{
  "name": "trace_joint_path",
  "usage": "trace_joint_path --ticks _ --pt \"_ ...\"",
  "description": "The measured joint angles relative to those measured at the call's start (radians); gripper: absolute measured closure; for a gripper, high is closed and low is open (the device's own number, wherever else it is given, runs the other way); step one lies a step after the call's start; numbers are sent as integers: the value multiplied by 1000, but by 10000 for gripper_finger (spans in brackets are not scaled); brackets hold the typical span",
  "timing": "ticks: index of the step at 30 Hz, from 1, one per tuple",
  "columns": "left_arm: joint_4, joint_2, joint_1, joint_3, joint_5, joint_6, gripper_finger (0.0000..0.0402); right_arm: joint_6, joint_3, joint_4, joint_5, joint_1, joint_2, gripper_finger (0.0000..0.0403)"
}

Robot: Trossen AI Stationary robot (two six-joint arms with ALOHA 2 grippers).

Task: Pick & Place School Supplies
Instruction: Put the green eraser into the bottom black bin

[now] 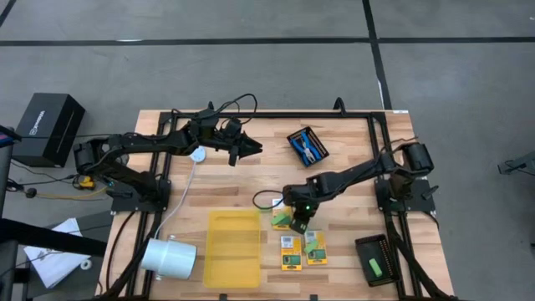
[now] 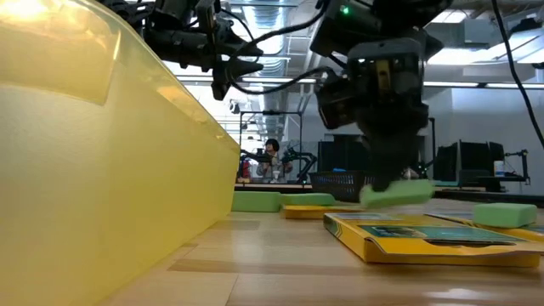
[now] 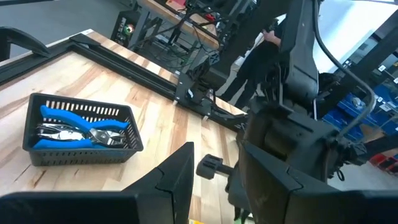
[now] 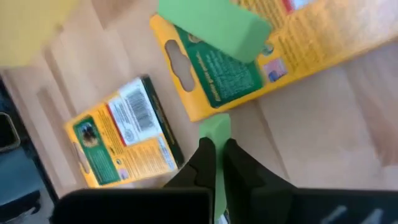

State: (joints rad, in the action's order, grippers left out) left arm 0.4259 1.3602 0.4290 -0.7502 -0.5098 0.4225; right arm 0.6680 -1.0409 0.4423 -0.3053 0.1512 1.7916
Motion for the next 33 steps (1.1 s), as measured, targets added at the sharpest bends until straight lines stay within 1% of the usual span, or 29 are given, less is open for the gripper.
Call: trace_joint_path --ticks 8,13,16,19,22,25,27,33 --pt "1 0 0 0 4 -5 280 -52 0 140 -2 -52 -104 398" --pt "2 0 0 0 5 -7 280 -57 10 237 -4 -35 -164 400" --pt "2 0 0 0 6 -8 280 10 51 223 -6 -7 -207 401" --pt "2 0 0 0 6 -13 280 107 80 217 52 18 -239 402" --pt "2 0 0 0 7 -31 280 130 88 165 72 24 -273 397" --pt "2 0 5 0 7 -30 280 159 107 126 71 3 -271 373" --pt "2 0 5 0 7 -29 280 172 115 97 71 -11 -252 347" --pt "1 0 5 0 8 -32 280 171 116 93 68 -31 -152 267"
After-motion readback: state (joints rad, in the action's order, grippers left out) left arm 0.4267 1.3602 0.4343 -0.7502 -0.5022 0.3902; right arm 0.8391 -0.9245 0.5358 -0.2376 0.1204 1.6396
